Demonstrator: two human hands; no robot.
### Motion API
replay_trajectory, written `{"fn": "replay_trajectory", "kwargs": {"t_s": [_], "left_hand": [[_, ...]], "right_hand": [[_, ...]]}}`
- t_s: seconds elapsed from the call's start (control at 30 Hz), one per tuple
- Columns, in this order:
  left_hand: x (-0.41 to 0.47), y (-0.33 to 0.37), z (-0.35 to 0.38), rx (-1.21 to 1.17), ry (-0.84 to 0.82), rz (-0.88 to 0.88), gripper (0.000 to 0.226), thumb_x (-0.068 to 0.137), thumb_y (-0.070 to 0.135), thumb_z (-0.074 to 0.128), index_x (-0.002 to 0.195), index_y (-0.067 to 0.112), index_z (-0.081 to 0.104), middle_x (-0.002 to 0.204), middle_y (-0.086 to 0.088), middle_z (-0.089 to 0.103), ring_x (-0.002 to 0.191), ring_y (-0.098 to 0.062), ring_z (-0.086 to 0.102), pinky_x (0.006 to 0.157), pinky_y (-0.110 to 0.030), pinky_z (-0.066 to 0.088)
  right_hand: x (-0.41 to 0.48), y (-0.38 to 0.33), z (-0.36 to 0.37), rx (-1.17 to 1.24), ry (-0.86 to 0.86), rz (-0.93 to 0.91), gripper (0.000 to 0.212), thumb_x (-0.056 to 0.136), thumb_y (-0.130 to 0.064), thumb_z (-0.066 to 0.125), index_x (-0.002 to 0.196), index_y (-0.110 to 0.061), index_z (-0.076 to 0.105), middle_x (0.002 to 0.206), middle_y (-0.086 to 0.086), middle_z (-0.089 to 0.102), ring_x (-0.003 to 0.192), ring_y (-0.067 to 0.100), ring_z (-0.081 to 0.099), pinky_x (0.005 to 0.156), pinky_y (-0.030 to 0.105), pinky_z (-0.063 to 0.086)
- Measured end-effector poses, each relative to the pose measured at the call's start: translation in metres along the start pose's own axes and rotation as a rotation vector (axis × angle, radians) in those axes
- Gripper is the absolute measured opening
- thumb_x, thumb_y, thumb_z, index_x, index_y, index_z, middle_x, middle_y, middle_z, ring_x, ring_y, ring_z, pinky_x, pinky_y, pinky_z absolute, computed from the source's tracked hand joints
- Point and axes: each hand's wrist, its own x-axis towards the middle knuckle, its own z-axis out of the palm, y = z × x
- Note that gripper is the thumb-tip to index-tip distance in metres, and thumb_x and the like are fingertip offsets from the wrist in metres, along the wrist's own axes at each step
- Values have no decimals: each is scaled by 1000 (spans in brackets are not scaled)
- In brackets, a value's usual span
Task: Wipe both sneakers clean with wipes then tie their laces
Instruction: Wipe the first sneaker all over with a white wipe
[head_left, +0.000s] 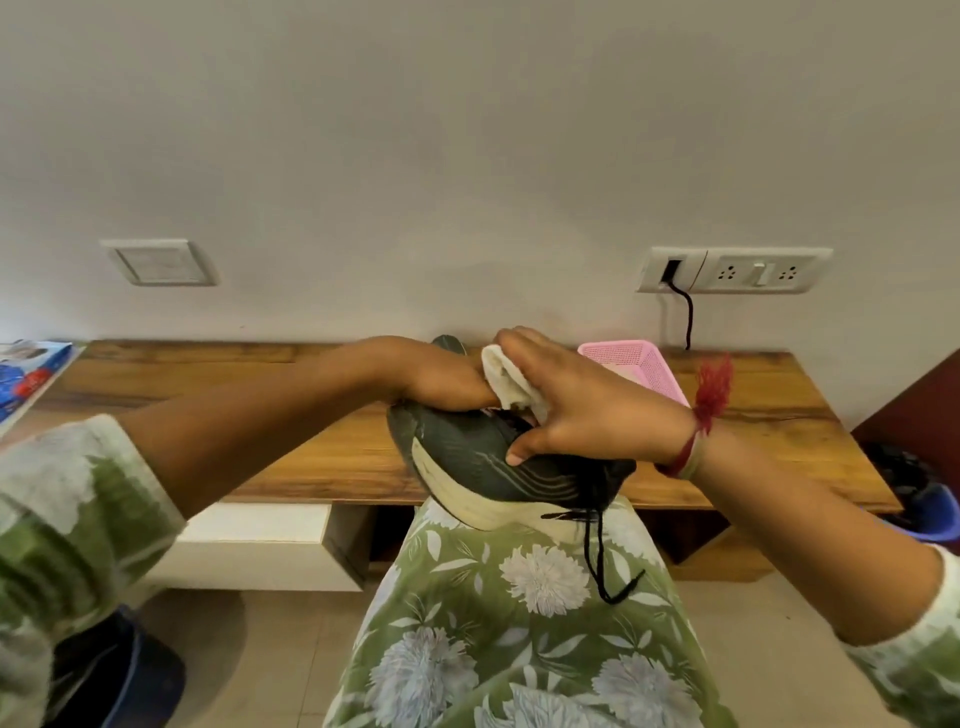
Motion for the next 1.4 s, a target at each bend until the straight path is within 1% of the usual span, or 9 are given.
{"fn": "replay_trajectory", "kwargs": {"t_s": [0.1, 0.2, 0.33, 0.47, 0.63, 0.77, 0.97, 1.13, 1.4], "left_hand": [[-4, -5, 0, -49, 19, 76, 7, 97, 33, 53, 101, 38, 56, 104, 17, 62, 98, 12, 57, 90, -13, 43], [-11, -19, 2, -85, 155, 14, 50, 76, 66, 58, 93, 20, 67, 92, -6, 69, 86, -8, 63, 80, -34, 49], [-15, -38, 29, -326, 380, -22, 39, 80, 41, 71, 73, 4, 59, 65, -10, 54, 58, -13, 49, 57, -28, 37], [-12, -37, 44, -523, 503, 6, 34, 81, 39, 69, 72, 9, 58, 72, -15, 54, 66, -23, 48, 60, -29, 38], [-8, -31, 47, -577, 495, 101, 59, 93, 45, 55, 103, -13, 59, 103, -37, 58, 89, -33, 58, 81, -36, 45], [-5, -29, 46, -531, 573, 65, 50, 82, 73, 39, 86, 34, 70, 99, -1, 66, 98, -10, 55, 98, -34, 37], [-5, -24, 40, -610, 586, 132, 65, 81, 83, 24, 65, 28, 54, 86, -17, 50, 90, -22, 49, 92, -41, 36], [2, -21, 42, -717, 617, 99, 66, 95, 62, 14, 86, 19, 63, 74, 11, 60, 83, -10, 54, 90, -33, 38], [6, -20, 48, -694, 551, 86, 89, 90, 71, 21, 100, -10, 57, 83, 3, 58, 83, -8, 53, 79, -19, 42]], "right_hand": [[0, -2, 5, -23, 115, 38, 69, 61, -26, 87, 98, -26, 30, 92, -15, 32, 77, 6, 40, 63, 26, 37], [-3, -3, -8, 79, 210, 149, 65, 60, -24, 88, 98, -24, 35, 90, -17, 38, 77, -1, 42, 60, 19, 37], [-21, 4, -20, 795, 250, 263, 52, 58, -20, 81, 98, -20, 47, 88, 7, 56, 79, 15, 60, 71, 27, 53], [-32, 14, -6, 1182, 449, 333, 42, 67, -38, 68, 97, -12, 56, 78, 0, 61, 72, 11, 61, 65, 22, 54], [-34, 9, 18, 1057, 632, 332, 11, 93, -13, 51, 97, -13, 61, 79, 1, 65, 65, 7, 61, 56, 20, 50], [-36, 14, 21, 783, 748, 275, 12, 96, -6, 48, 94, -12, 58, 76, 6, 58, 56, 3, 54, 49, 16, 44], [-41, 11, 28, 828, 739, 244, 12, 95, -6, 49, 99, -10, 60, 83, 2, 62, 69, 8, 60, 55, 19, 49], [-35, 1, 47, 831, 785, 233, 10, 91, -3, 56, 98, -4, 63, 85, 3, 65, 76, 10, 62, 66, 21, 53], [-28, 11, 49, 904, 731, 319, 23, 83, -11, 68, 105, -8, 61, 84, -1, 61, 66, -1, 56, 58, 14, 44]]}}
